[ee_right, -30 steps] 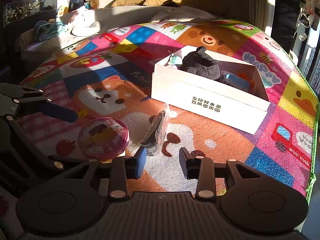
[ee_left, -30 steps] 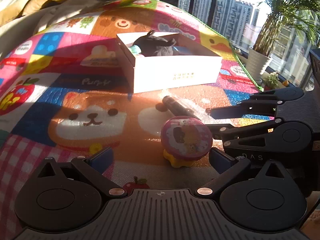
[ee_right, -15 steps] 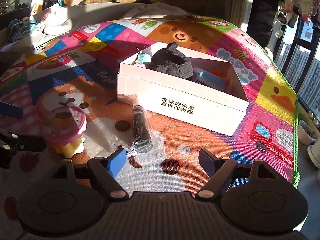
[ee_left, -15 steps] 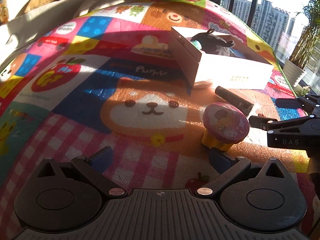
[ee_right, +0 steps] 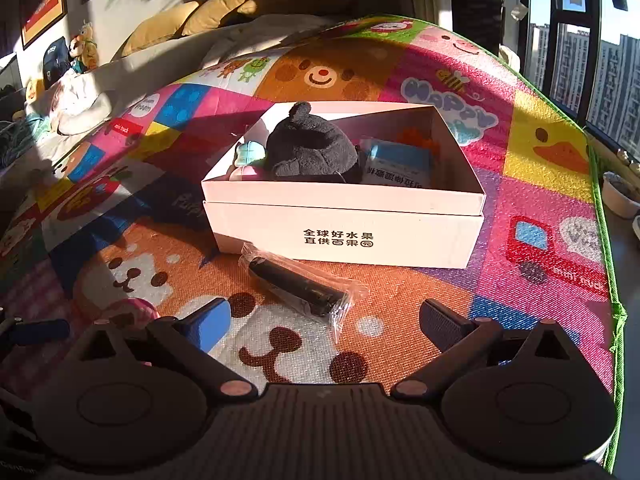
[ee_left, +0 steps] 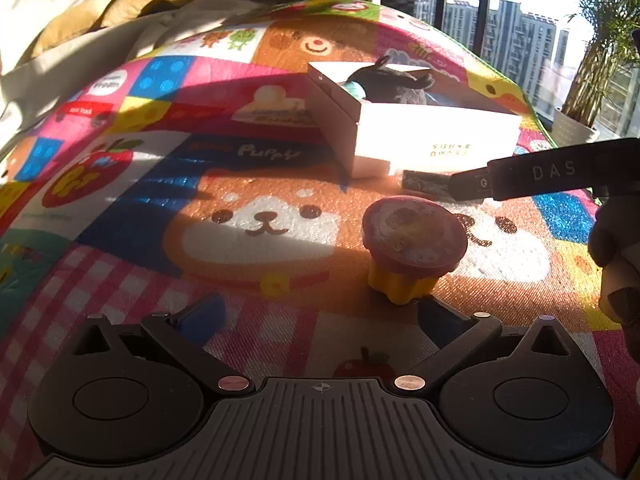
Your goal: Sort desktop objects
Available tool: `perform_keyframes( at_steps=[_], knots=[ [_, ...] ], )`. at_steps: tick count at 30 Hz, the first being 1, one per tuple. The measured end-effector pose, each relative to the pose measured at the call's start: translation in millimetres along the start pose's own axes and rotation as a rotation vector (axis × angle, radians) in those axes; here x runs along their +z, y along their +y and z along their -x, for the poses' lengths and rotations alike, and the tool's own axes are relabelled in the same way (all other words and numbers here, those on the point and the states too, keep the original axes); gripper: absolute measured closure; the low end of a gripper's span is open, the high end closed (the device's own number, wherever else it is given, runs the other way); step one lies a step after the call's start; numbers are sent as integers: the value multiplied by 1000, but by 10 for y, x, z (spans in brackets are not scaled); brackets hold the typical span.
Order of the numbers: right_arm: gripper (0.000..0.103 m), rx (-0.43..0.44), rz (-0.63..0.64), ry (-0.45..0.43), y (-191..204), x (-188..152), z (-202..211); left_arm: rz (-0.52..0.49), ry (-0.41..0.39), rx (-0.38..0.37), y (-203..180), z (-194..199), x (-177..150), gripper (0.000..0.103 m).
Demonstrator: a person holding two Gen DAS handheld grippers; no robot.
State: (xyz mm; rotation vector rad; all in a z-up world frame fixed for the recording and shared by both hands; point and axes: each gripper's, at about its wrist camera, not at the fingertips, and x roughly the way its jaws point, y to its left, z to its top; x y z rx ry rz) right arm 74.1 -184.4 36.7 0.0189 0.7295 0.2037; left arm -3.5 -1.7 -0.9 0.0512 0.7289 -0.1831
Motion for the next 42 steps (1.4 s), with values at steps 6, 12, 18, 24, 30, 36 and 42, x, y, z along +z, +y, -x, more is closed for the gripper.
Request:
perform_keyframes(
  at_steps=[6,12,18,24,30,36,42],
  knots=[
    [0,0,-161,92,106,191,-471,-11,-2,4,-1,1,-11,0],
    [32,-68,-43,61,164,124,-421,-9,-4,0,3,3,-8,0],
    [66,-29,81,67,-128,-119,-45,-14,-2,6,-10,9,-13,0],
    [66,-108,66,53,-378,-230,109,-16,0,9,-15,2,-10,0],
    [44,-104,66,-3,-204,-171,36,-16,0,8,-12,-1,-6,0],
    [44,-281,160,-20,-63,-79,-211,-16,-1,8,-10,-1,-9,0],
    [31,-99,82,-57,-150,-17,11,-15,-1,7,-6,-1,-9,0]
  ],
)
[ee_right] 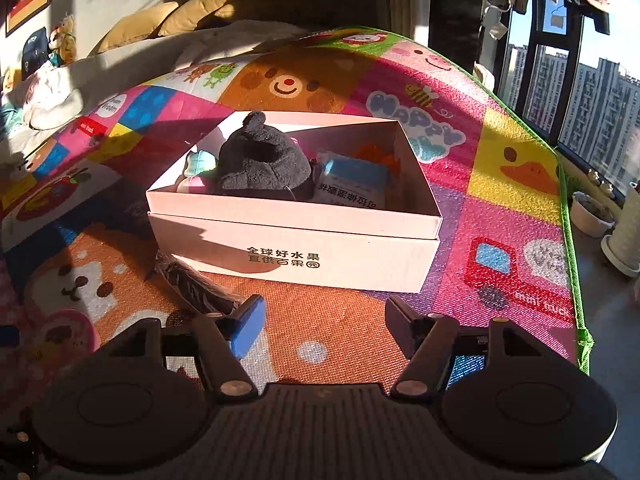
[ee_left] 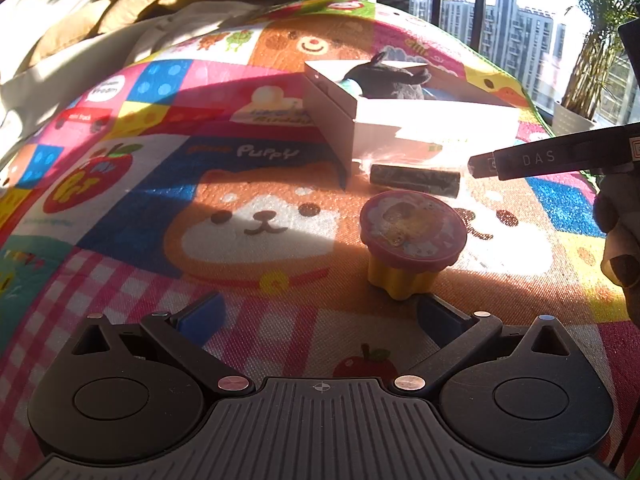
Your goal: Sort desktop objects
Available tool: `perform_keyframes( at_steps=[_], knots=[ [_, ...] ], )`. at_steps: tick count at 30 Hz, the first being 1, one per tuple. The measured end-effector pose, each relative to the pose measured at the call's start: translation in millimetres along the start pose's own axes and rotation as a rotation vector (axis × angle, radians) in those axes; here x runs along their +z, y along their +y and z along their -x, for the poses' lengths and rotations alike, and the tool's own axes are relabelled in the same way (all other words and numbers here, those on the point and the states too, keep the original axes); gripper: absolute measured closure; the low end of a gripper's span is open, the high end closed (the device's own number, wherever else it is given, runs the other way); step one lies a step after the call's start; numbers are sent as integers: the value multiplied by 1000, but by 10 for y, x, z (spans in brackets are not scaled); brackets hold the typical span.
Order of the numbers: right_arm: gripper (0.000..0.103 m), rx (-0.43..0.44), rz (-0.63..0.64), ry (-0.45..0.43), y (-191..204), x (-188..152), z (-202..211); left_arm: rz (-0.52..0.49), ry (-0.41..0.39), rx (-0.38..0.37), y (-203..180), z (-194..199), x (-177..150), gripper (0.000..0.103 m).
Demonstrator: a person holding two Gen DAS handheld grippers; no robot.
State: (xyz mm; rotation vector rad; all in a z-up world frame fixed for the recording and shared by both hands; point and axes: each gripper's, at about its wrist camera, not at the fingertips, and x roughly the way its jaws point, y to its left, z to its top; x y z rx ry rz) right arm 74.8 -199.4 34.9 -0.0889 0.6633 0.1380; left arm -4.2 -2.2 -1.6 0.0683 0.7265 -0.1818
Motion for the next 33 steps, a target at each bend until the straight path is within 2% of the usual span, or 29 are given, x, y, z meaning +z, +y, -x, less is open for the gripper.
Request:
perform_keyframes(
  at_steps=[2,4,8,13,14,15,17,18,20,21,22,27,30,33],
  knots=[
    [28,72,39,11,76,-15,30,1,-1,-2,4,1,-2,0],
    [28,105,45,24,138,-23,30,1,-2,-4,5,4,-3,0],
    [29,78,23,-3,189,27,52,5,-4,-9,13,7,-2,0],
    [29,249,-21,23,202,120,129,6,-4,-10,19,6,-2,0],
    [34,264,-27,46,235,130,85,6,-5,-10,19,8,-3,0],
    [46,279,-38,68,243,137,34,6,-5,-10,20,8,-4,0],
    [61,343,-90,156,268,148,-164,6,-5,-10,20,9,-5,0],
    [62,360,-111,184,281,140,-240,7,-5,-11,21,10,-5,0],
    [65,363,-112,182,323,128,-270,7,-5,-11,20,11,-7,0],
    [70,369,-100,187,342,129,-256,6,-4,-10,20,10,-6,0],
    [71,375,-90,193,349,122,-237,4,-4,-9,17,8,-3,0],
    [75,298,-37,189,193,3,-18,-6,0,1,-9,-6,7,0],
    [76,288,-19,199,8,-90,178,-7,0,3,-16,-9,9,0],
    [74,280,53,225,-129,-227,338,-10,2,9,-23,-6,8,0]
  ],
)
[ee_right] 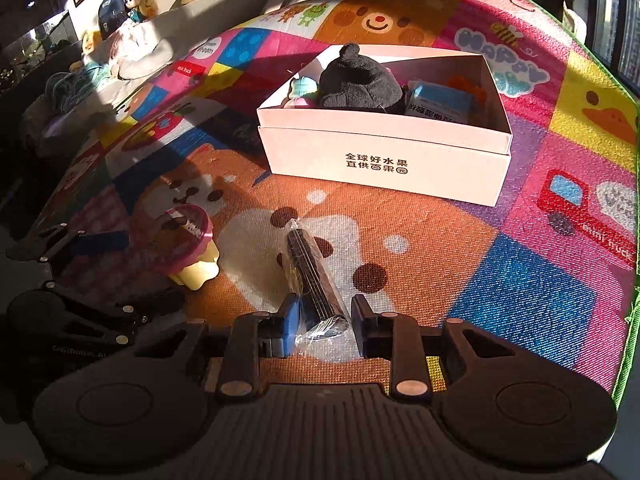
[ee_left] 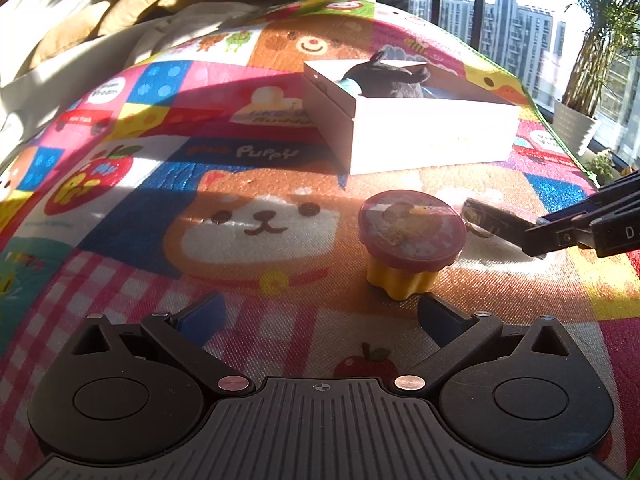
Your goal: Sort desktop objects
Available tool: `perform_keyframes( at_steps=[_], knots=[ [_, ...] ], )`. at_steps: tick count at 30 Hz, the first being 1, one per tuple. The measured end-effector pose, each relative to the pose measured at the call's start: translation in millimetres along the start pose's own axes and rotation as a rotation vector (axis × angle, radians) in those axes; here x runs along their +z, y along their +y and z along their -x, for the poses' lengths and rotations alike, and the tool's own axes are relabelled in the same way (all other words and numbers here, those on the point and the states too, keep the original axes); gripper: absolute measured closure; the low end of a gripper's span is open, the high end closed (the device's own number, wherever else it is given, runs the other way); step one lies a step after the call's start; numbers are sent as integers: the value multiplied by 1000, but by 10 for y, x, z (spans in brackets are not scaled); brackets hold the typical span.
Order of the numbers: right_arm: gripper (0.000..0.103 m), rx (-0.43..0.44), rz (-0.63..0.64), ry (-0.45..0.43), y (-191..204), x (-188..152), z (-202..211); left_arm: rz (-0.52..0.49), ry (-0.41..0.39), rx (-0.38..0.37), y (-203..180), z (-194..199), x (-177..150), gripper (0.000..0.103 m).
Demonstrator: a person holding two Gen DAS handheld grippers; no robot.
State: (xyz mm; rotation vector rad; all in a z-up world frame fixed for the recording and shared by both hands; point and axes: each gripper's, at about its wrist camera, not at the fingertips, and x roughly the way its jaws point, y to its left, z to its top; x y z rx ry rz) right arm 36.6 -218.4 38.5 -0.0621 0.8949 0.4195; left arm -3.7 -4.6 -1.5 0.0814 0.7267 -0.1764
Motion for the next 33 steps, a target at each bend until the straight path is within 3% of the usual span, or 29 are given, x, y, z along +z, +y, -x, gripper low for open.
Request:
perform_keyframes(
  at_steps=[1,3,5,9,11,13,17,19,22,28,30,33],
  knots=[
    [72,-28,23,-5,-18,-59,43,0,0,2,-2,0,0,0],
    [48,-114,68,-25,-34,-158,111,0,1,4,-7,-1,2,0],
    [36,-221,116,-67,-38,-237,157,0,3,7,-6,1,2,0],
    [30,-464,159,-138,-51,-254,114,5,9,17,-17,5,3,0],
    [28,-525,113,-162,-91,-221,99,12,10,28,-34,10,0,0],
    [25,-502,26,-181,-155,-180,137,16,10,37,-42,15,-2,0],
    [0,-360,-128,-229,-198,-147,256,21,8,38,-35,19,-7,0],
    [0,-309,-150,-247,-159,-117,242,23,7,36,-31,20,-8,0],
    [0,-330,-143,-266,-89,-14,71,27,5,30,-21,20,-8,0],
    [1,-342,-163,-173,-102,167,-393,30,2,26,-16,22,-14,0],
    [15,-330,-164,-142,-103,159,-443,31,1,24,-14,22,-12,0],
    [16,-325,-158,-148,-89,103,-343,30,1,24,-14,23,-13,0]
  ],
)
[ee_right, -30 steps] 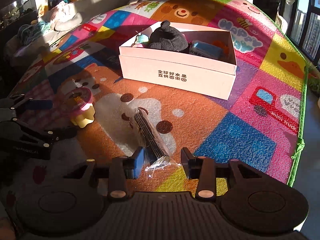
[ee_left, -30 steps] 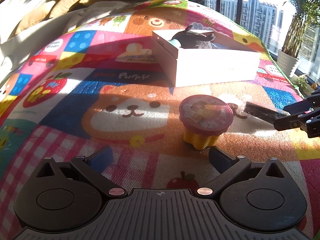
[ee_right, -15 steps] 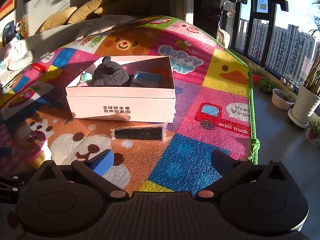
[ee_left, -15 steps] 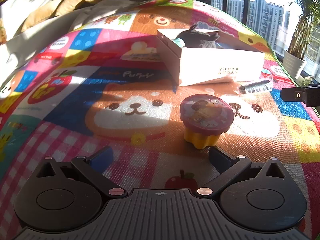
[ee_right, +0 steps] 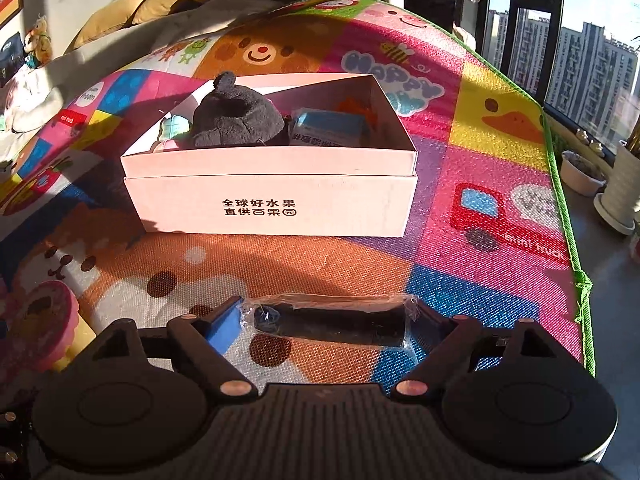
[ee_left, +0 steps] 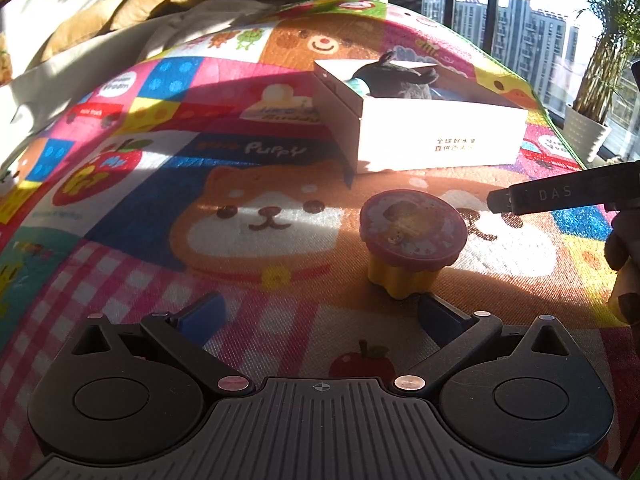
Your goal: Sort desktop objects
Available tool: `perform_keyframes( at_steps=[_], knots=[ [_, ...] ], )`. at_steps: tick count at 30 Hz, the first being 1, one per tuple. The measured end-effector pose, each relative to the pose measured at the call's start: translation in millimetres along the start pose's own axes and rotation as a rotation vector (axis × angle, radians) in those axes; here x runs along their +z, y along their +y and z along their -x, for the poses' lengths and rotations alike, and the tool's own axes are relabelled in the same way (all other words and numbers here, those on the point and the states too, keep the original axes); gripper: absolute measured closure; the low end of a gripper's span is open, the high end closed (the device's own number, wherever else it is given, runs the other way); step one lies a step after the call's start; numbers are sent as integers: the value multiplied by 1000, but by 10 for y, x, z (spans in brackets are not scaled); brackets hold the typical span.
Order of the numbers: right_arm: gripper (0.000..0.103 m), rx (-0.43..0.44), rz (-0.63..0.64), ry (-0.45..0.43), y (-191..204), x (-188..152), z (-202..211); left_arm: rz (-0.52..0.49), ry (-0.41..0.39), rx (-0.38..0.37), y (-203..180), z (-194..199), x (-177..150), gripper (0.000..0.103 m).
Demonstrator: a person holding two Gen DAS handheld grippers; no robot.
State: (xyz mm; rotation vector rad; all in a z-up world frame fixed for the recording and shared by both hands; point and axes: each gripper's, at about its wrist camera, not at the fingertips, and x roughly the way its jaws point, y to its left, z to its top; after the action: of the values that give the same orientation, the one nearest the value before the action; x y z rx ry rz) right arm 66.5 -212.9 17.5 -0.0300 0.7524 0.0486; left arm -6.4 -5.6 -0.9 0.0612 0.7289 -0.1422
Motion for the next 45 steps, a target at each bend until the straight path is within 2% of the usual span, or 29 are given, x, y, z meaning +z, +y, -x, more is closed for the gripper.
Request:
perform_keyframes(
  at_steps=[5,9,12,15,16,17,18,22,24,26,30,33,40,43,45],
  knots=[
    [16,-2,36,-25,-103,-117,261,-9,-17,14,-57,50,13,0],
    [16,0,52,-23,-191,-221,456,-27,-106,-93,-250,201,77,0],
    [16,4,59,-20,-218,-272,547,-100,-140,-53,-403,157,134,0],
    [16,7,76,-33,-214,-326,633,-85,-127,-15,-428,37,171,1],
    [16,4,85,-38,-205,-344,652,-73,-124,-13,-426,17,179,7],
    [16,4,92,-39,-199,-356,662,-66,-123,-11,-426,8,188,22],
    [16,5,97,-40,-192,-369,669,-65,-121,-10,-433,-1,198,28],
    [16,16,108,-36,-174,-411,680,-66,-157,-14,-430,37,212,15],
    [16,17,114,-37,-154,-434,686,-71,-156,-16,-437,43,213,18],
    [16,23,121,-36,-136,-456,702,-71,-148,-19,-441,39,206,25],
    [16,32,137,-42,-96,-501,766,-72,-150,-26,-449,54,193,26],
    [16,36,147,-45,-72,-528,825,-81,-160,-31,-469,84,198,42],
    [16,49,143,-86,-86,-532,1095,-110,-170,-56,-537,310,154,42],
    [16,55,153,-121,-104,-445,1227,-148,-206,-79,-590,465,259,42],
    [16,58,161,-155,-124,-307,1314,-189,-262,-77,-626,553,432,42]
  ],
)
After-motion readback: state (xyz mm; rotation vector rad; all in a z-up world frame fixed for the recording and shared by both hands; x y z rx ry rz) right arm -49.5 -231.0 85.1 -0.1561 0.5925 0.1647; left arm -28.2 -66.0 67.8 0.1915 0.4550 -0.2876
